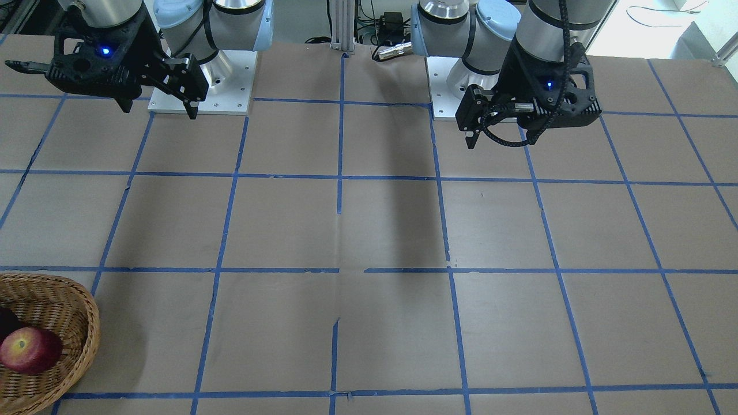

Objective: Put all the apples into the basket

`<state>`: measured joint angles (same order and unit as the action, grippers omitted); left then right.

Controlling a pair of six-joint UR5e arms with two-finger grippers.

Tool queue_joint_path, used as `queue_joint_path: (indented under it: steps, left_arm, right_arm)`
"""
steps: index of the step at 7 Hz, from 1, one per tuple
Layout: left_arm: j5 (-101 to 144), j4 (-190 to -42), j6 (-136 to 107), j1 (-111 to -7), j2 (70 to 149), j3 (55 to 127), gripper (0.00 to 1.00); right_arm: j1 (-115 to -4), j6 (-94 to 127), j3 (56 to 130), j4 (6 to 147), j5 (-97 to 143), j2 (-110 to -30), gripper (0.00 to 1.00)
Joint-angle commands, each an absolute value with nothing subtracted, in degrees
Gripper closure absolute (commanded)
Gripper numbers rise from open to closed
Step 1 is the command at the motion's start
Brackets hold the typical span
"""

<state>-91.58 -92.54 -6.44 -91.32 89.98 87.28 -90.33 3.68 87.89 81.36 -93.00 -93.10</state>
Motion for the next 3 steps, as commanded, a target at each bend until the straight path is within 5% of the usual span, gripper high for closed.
queue_joint_path:
  steps: [1, 3]
  left_arm:
    - [-91.58, -92.55, -6.42, -91.32, 90.0, 87.28, 0.0]
    - [-91.49, -92.55, -6.59, -91.49, 90.0, 87.36, 0.0]
  right_arm:
    - [-90.44, 3.6, 87.98, 81.21, -93.16, -93.08, 0.0]
    - [-90.35, 3.6, 87.98, 81.3, -92.99, -92.99, 0.0]
